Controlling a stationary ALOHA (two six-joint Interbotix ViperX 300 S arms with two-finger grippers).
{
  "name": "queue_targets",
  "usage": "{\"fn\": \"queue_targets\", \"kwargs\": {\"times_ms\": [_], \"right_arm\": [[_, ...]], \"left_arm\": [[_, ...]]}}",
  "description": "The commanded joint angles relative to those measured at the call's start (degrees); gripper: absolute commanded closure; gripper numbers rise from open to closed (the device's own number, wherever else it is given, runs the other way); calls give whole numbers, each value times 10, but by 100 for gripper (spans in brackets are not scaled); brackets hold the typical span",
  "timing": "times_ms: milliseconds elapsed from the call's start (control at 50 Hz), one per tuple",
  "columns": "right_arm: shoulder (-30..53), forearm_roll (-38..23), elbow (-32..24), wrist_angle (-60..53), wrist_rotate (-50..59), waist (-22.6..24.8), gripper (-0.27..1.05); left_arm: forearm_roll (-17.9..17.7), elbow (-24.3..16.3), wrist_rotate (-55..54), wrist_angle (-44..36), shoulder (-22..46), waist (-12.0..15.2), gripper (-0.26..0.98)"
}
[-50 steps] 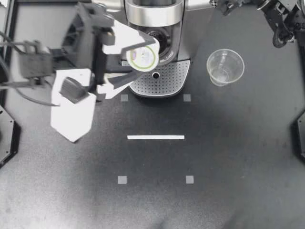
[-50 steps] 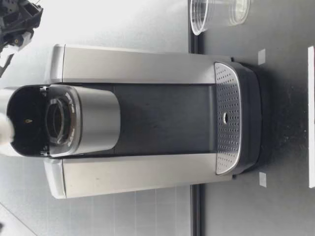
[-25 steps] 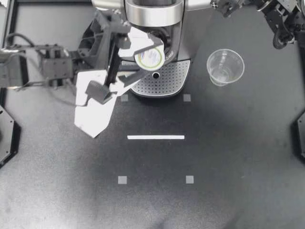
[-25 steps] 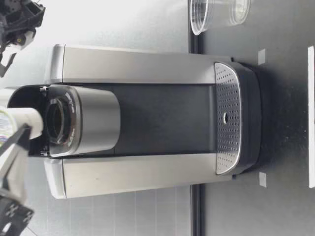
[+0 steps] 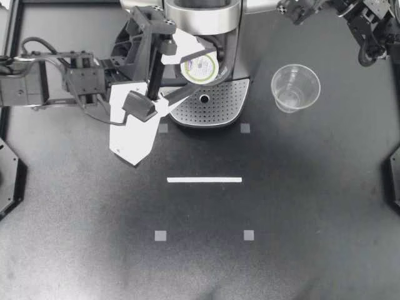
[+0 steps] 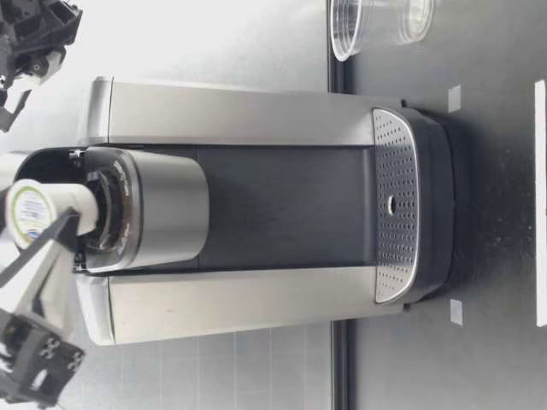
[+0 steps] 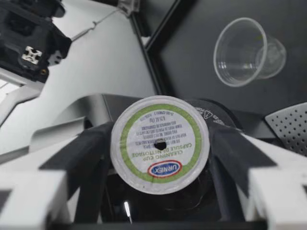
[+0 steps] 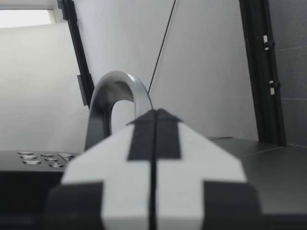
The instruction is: Place the coffee capsule inside the capsule container, then place the cup onto the center of the cup tray, then push the 'Hot Water' and 'Travel Mug' buttons.
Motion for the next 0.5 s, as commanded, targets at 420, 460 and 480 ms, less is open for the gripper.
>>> {"fn": "queue_targets", "kwargs": {"times_ms": [420,460,480], "right_arm": [[-13,0,-6,-7,2,-3,76],[-12,-1,-7,-7,2,-3,76],[-12,0,-6,-7,2,-3,76]], "left_arm": [[17,4,-4,-26,-2,9,0],[17,4,-4,-28,-4,8,0],[17,4,-4,-28,-5,9,0]]}}
